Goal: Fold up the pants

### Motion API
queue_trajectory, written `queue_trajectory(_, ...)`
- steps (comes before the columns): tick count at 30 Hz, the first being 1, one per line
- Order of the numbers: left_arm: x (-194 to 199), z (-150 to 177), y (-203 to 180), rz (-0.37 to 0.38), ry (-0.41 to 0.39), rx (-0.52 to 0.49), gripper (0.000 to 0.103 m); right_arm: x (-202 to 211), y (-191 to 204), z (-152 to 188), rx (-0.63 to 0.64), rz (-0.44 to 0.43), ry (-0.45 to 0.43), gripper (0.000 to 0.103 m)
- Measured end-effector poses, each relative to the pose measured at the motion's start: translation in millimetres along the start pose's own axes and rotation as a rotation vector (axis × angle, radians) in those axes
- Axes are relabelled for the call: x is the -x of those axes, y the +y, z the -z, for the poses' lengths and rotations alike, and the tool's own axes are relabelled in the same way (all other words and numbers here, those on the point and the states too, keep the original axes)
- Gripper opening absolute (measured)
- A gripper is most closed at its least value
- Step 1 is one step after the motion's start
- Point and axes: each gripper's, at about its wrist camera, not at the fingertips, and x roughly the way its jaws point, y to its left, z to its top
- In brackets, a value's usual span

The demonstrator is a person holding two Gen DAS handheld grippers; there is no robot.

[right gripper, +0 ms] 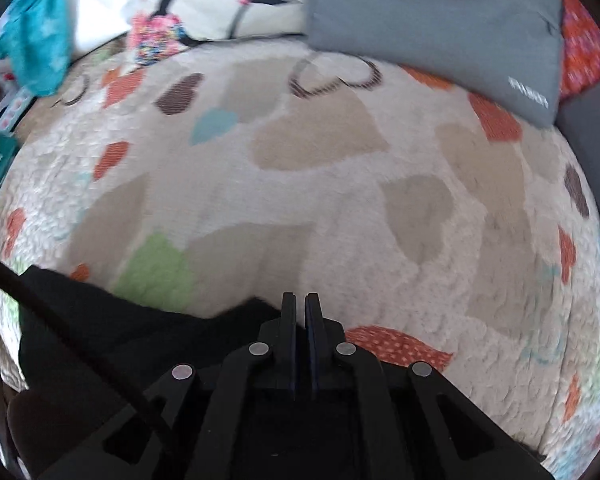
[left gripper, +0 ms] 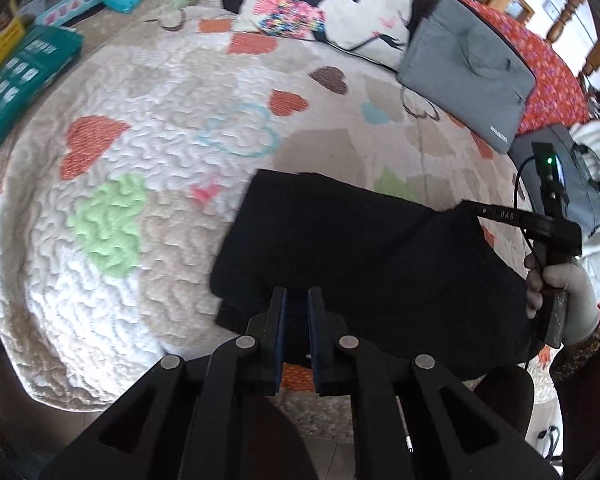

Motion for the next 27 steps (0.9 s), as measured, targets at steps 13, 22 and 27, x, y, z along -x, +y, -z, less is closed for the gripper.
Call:
queue_trajectory(13,-75,6,-23,-0.044,0.125,-0.024,0.012,18,-61,81,-0.251,-0.187,0.063,0.041)
queue_trajectory(22,-22,-9,-83,0.078,0.049,-0.209,0.022,136,-162,152,-0.424,-0.166,-0.225,0.063)
queue_trajectory(27,-29,-7,-174,0.213,0.088,-0.379,0.029,163,-208,222,-0.529,-0.113,-0.267,0.068)
